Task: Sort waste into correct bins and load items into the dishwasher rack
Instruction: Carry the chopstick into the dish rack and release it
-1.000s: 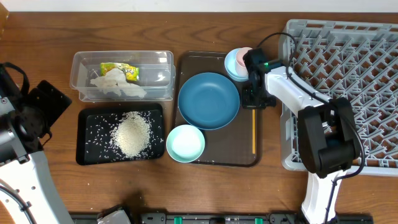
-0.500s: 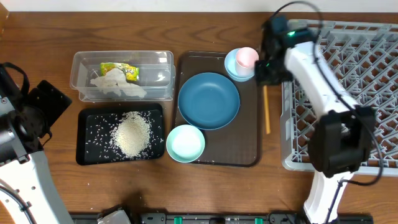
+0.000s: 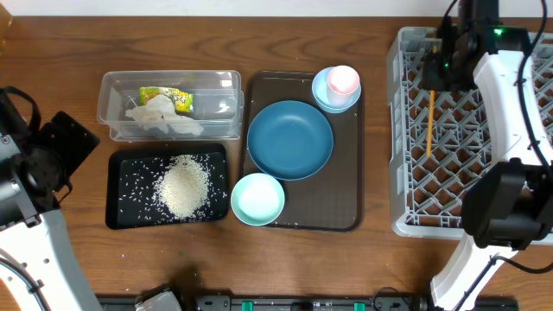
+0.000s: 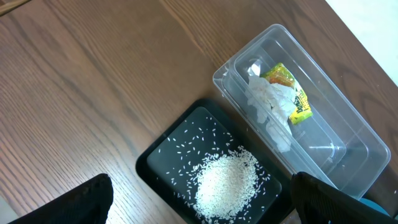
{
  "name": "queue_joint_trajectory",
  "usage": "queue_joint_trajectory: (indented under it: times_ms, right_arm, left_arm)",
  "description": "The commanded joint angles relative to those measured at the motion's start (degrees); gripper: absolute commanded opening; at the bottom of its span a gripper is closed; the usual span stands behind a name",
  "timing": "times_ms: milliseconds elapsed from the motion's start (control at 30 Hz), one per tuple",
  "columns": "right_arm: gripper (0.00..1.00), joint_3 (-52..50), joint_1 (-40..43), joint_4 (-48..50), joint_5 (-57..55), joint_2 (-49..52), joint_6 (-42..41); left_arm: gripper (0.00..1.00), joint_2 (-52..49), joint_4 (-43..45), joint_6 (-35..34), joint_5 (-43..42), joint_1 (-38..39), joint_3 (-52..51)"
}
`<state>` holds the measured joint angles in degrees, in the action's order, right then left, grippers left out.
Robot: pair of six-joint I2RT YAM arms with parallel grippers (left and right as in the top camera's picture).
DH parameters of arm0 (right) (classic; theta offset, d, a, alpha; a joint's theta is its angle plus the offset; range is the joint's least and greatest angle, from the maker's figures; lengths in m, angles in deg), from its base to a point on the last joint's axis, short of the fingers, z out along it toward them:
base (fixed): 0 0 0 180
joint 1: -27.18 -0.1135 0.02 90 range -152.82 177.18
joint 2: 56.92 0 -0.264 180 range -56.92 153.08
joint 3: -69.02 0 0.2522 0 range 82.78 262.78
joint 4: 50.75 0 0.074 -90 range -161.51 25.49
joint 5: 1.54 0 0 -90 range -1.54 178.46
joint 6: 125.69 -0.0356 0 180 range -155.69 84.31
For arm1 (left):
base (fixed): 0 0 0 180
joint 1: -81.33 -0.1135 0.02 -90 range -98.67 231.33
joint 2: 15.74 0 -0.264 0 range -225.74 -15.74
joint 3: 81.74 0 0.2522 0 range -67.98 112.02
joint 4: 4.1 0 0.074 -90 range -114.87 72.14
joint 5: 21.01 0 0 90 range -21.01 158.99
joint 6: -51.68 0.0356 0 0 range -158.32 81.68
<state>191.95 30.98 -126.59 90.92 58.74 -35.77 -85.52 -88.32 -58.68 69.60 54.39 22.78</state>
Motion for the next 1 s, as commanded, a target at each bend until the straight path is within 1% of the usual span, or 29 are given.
queue_joint_trajectory:
  times_ms: [0,233,400,467,767,833,900,933,967]
  right_arm:
    - [0.01,0.5,-0.1,1.9,2.2,-0.3,3.1]
    - [0.01,0.4,-0.4,5.3,3.7,-0.1,2.6]
    - [0.01,-1.8,-0.9,10.5,3.8,-0.1,-0.5]
    - [0.01,-2.8,-1.1,11.8,5.0,-0.1,-0.6]
    - [0.02,-6.7,-1.2,13.6,6.4,-0.1,-0.5]
    - [0.10,-7.3,-1.3,13.9,6.4,-0.1,-0.5]
    - [0.22,-7.6,-1.3,14.1,6.4,-0.1,-0.5]
    - [0.34,-7.6,-1.4,14.1,6.4,-0.1,-0.5]
    - [0.42,-7.6,-1.4,14.2,6.4,-0.1,-0.5]
  left_arm:
    - [0.93,-0.2,0.0,0.2,0.5,-0.3,0.4]
    - [0.93,-0.2,0.0,0.1,0.5,-0.3,0.4]
    - [0.93,-0.2,0.0,0.2,0.5,-0.3,0.4]
    - [0.93,-0.2,0.0,0.2,0.5,-0.3,0.4]
    - [0.93,-0.2,0.0,0.2,0.5,-0.3,0.4]
    - [0.93,-0.2,0.0,0.2,0.5,-0.3,0.4]
    - [0.93,-0.2,0.0,0.2,0.5,-0.3,0.4]
    - [0.93,-0.2,0.0,0.2,0.5,-0.3,0.4]
    - [0.93,-0.2,0.0,0.2,0.5,-0.3,0.4]
